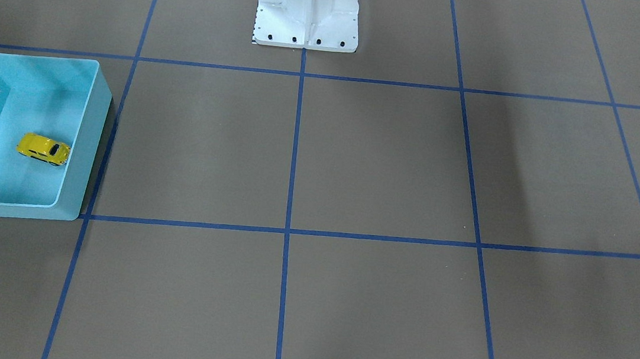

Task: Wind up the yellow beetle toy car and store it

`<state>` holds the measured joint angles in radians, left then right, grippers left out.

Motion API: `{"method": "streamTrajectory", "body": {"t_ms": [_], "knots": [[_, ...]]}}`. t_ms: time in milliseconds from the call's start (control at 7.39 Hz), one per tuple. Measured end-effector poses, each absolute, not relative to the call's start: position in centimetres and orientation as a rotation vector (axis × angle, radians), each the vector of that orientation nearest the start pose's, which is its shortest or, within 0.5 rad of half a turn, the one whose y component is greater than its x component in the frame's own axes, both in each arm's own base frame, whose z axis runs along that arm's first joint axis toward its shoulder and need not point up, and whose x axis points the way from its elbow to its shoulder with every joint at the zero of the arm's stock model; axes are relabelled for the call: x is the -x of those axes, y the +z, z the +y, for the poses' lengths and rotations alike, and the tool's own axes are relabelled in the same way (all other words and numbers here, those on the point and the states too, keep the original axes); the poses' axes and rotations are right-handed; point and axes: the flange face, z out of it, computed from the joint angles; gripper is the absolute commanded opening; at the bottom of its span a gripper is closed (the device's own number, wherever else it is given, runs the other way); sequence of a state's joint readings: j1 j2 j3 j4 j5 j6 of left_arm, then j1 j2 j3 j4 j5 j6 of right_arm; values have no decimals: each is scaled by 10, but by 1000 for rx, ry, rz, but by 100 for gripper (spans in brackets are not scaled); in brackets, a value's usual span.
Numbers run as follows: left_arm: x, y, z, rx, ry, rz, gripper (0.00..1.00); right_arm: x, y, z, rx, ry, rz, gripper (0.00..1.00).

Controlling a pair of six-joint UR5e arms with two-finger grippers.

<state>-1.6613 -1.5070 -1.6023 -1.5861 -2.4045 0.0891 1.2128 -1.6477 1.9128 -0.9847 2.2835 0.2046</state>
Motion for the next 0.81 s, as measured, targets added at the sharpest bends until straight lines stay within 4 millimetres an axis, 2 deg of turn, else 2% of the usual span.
{"method": "streamTrajectory", "body": {"t_ms": [541, 811], "knots": [[101, 667, -457, -61, -7, 835, 100, 6, 509, -472, -238, -7, -774, 100], [101, 667, -457, -61, -6, 835, 100, -18, 526, -470, -121, 92, -749, 100]]}}
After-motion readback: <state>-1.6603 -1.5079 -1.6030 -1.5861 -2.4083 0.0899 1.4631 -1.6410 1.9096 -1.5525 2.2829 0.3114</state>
